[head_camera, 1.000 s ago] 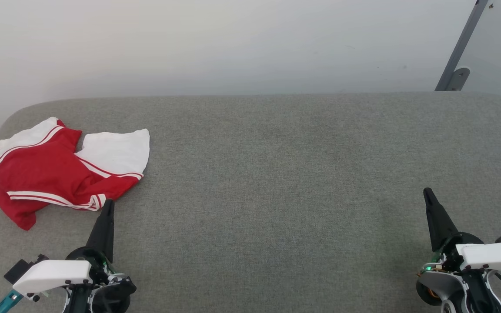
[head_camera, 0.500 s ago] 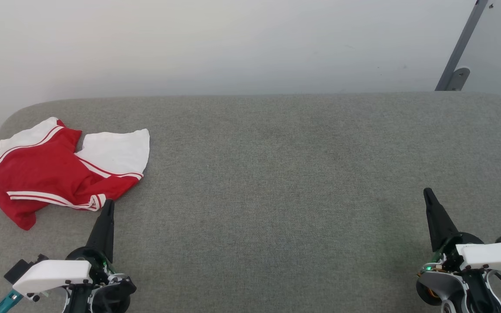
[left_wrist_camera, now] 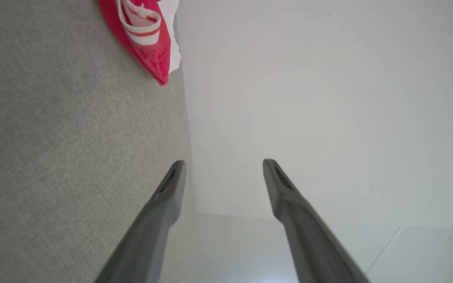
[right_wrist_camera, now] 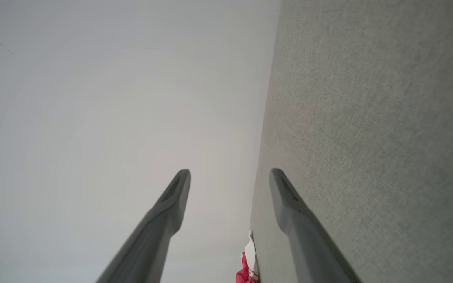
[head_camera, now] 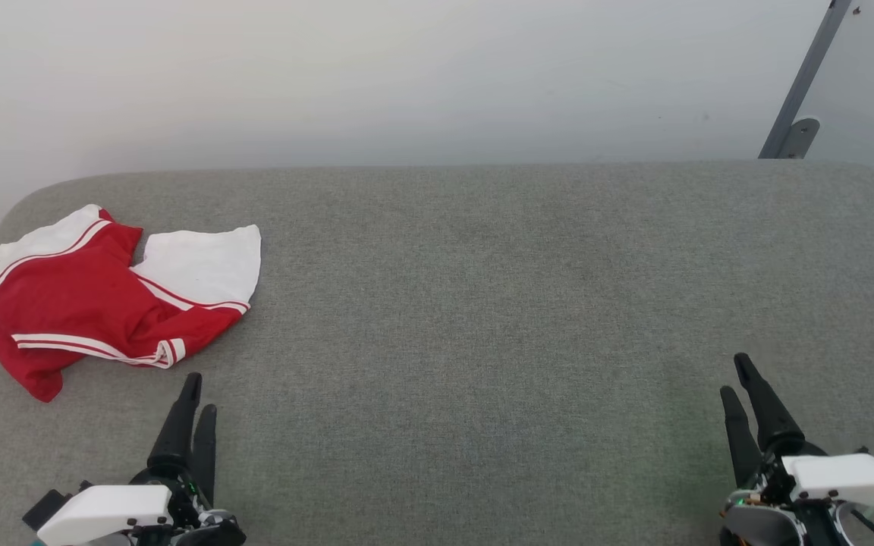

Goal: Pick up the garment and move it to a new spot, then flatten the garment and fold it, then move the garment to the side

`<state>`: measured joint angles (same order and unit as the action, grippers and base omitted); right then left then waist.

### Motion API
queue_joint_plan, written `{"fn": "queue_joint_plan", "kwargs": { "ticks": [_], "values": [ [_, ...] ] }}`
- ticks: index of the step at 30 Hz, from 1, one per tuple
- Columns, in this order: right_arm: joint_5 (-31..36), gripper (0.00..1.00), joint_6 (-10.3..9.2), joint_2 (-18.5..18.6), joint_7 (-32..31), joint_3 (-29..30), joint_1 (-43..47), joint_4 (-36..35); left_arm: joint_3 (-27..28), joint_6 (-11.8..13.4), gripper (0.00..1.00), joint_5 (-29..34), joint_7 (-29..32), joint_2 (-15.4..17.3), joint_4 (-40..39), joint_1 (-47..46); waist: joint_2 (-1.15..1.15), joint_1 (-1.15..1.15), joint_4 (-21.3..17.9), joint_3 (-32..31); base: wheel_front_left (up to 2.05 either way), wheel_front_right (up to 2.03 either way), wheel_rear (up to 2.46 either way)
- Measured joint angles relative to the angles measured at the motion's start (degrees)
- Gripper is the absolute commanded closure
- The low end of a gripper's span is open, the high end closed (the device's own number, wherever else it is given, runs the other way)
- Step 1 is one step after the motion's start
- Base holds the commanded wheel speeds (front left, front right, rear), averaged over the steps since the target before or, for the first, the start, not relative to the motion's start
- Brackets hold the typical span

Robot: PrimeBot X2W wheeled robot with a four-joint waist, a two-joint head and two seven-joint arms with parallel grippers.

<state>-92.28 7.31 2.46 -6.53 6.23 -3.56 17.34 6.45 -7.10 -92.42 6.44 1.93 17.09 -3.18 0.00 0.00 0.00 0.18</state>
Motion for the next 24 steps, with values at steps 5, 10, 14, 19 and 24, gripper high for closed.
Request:
{"fn": "queue_joint_plan", "kwargs": {
  "ticks": [5, 10, 14, 19, 24],
  "values": [
    [0.78, 0.0, -0.02, 0.13, 0.52, -0.31, -1.67, 0.64, -0.03, 0.0, 0.0, 1.33, -1.38, 0.62, -0.16, -0.3, 0.0, 0.0, 0.01, 0.03, 0.0, 0.0, 0.0],
    [3.23, 0.0, -0.02, 1.25, 1.93, -1.35, -3.19, 1.16, -0.67, 0.02, 0.0, 5.54, -3.04, 2.3, -0.26, -1.4, 0.0, 0.0, 0.02, 0.13, 0.0, 0.0, 0.0],
    [5.97, 0.0, -0.02, 2.32, 3.42, -2.93, -4.4, 1.57, -1.22, 0.16, 0.0, 9.91, -4.16, 3.07, -0.27, -1.64, 0.0, 0.0, 0.05, 0.21, 0.0, 0.0, 0.0],
    [10.82, 0.0, -0.02, 4.27, 5.21, -5.44, -6.08, 2.07, -1.2, 0.56, 0.0, 15.96, -5.43, 3.74, -1.1, -2.74, 0.0, 0.0, 0.08, 0.36, 0.0, 0.0, 0.0],
    [16.48, 0.0, -0.02, 5.81, 6.61, -7.36, -7.72, 3.04, -0.96, 0.62, 0.0, 22.86, -6.54, 4.22, -1.96, -2.79, 0.0, 0.0, 0.08, 0.48, 0.0, 0.0, 0.0]
  ]
}}
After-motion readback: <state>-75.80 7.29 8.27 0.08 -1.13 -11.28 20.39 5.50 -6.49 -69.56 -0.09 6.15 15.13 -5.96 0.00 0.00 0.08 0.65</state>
